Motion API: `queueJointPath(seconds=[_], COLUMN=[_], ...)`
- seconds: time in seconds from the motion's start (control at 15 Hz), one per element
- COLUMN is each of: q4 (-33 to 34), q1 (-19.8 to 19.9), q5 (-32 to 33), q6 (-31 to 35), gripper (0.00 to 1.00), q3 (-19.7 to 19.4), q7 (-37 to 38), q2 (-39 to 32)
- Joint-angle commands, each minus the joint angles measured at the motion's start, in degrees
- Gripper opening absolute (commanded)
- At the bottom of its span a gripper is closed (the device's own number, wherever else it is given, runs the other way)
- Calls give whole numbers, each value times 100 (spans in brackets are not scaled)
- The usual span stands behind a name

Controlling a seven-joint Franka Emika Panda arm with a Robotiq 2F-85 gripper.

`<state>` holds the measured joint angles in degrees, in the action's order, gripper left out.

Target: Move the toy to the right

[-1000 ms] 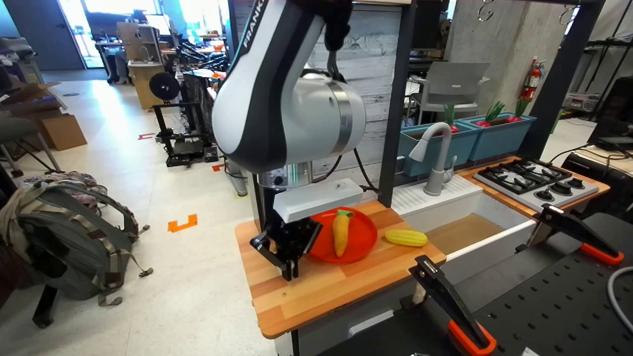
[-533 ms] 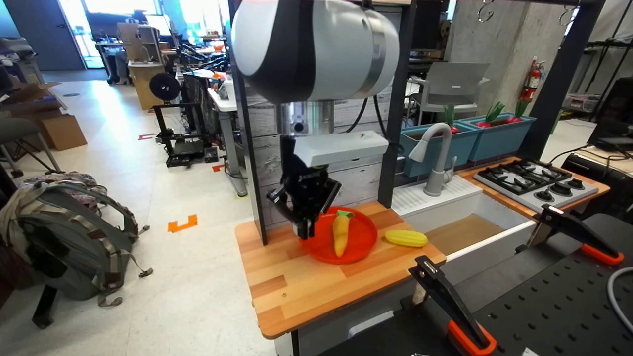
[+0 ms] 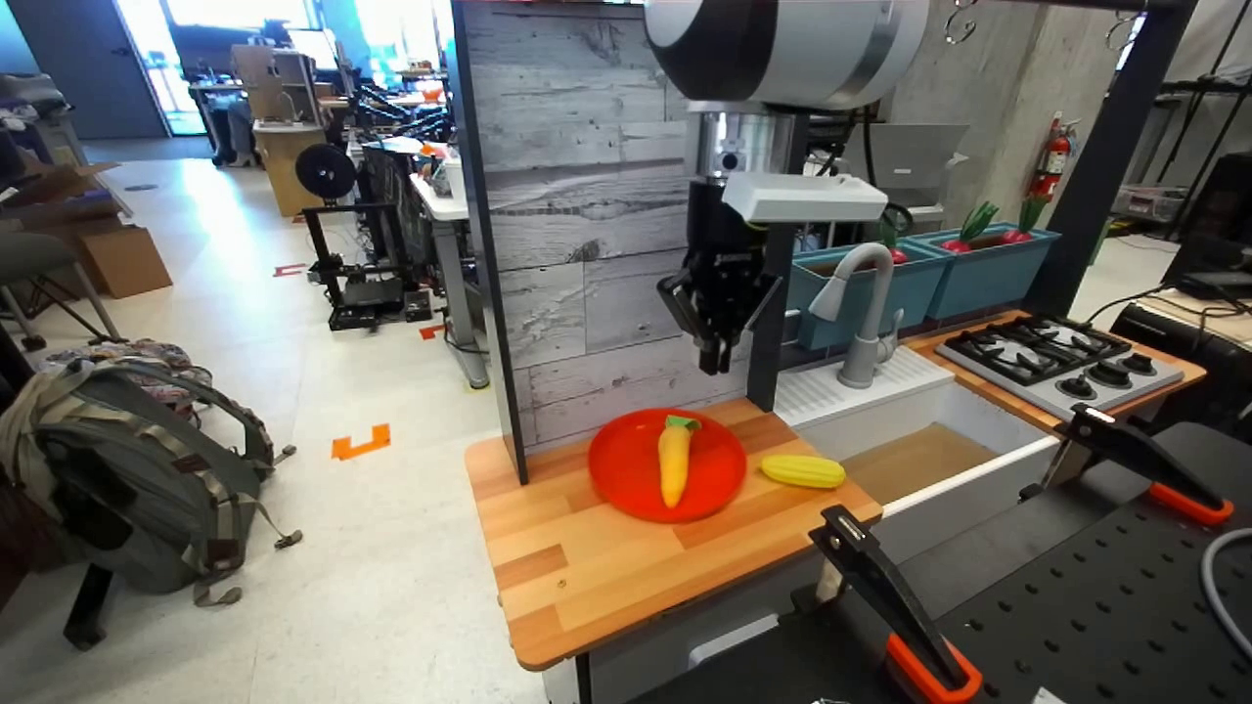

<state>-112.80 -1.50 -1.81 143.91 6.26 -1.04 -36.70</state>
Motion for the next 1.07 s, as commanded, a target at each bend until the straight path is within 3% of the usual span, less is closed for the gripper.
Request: queueJointPath(seconds=[0.0,1.0], q4=[184,1104], q1=[291,643], q5=[-245,-800], q6=[-218,15], gripper=[3,3], q3=[-52,-127], q7=[-208,-125], q2=[-136,-1393])
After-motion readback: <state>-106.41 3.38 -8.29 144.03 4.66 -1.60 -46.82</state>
